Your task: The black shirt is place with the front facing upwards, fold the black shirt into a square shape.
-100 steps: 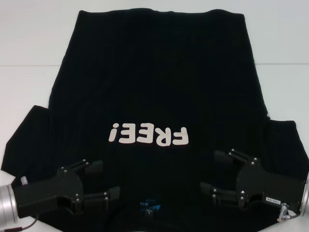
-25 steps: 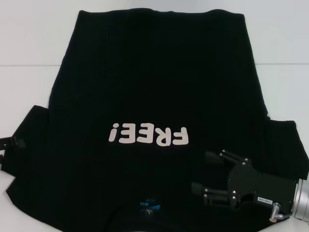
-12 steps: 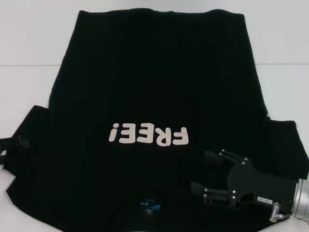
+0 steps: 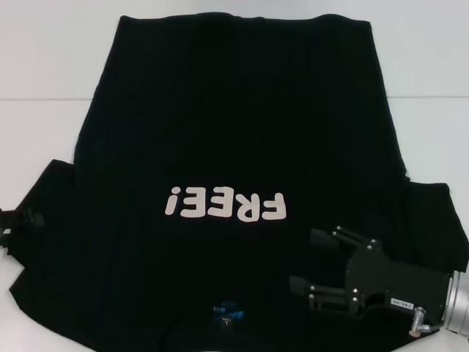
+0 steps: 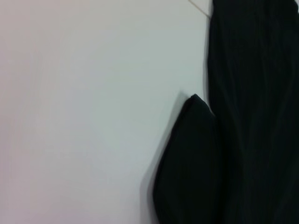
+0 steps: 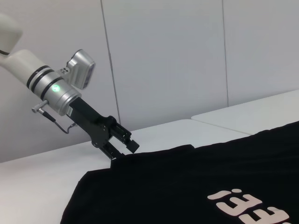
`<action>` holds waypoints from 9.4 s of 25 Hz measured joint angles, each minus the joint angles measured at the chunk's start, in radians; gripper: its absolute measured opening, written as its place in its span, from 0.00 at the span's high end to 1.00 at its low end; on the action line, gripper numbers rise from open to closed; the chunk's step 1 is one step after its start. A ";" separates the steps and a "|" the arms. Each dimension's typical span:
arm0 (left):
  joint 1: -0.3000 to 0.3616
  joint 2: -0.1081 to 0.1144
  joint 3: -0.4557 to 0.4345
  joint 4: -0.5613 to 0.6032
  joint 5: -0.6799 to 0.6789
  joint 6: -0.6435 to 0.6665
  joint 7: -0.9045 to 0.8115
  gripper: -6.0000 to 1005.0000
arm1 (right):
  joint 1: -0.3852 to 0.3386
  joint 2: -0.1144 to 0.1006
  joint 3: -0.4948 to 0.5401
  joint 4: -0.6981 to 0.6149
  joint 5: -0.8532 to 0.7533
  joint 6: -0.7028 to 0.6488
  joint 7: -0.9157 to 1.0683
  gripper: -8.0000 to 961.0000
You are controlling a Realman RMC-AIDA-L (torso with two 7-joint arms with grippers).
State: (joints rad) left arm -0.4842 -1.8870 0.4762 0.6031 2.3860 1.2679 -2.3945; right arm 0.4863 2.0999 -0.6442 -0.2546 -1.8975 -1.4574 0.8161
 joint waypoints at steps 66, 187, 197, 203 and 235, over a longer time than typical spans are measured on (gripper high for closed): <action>-0.114 -0.050 0.026 0.188 -0.035 0.168 -0.092 0.97 | 0.002 0.000 0.000 0.010 0.017 0.003 0.000 0.02; 0.112 -0.241 0.111 0.056 -0.312 0.432 1.284 0.08 | 0.134 -0.162 0.229 -0.419 -0.751 -0.052 1.748 0.03; 0.109 -0.241 0.111 0.055 -0.313 0.427 1.279 0.08 | 0.137 -0.152 0.168 -0.423 -0.753 0.016 1.753 0.11; 0.109 -0.241 0.110 0.055 -0.313 0.424 1.278 0.08 | 0.146 -0.152 0.166 -0.426 -0.755 0.016 1.751 0.44; 0.105 -0.234 0.105 0.040 -0.322 0.393 1.271 0.08 | 0.131 -0.190 0.170 -0.556 -0.672 -0.058 1.755 0.92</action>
State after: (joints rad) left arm -0.3792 -2.1214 0.5815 0.6426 2.0642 1.6610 -1.1231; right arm 0.6175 1.9100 -0.4739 -0.8101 -2.5696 -1.5151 2.5714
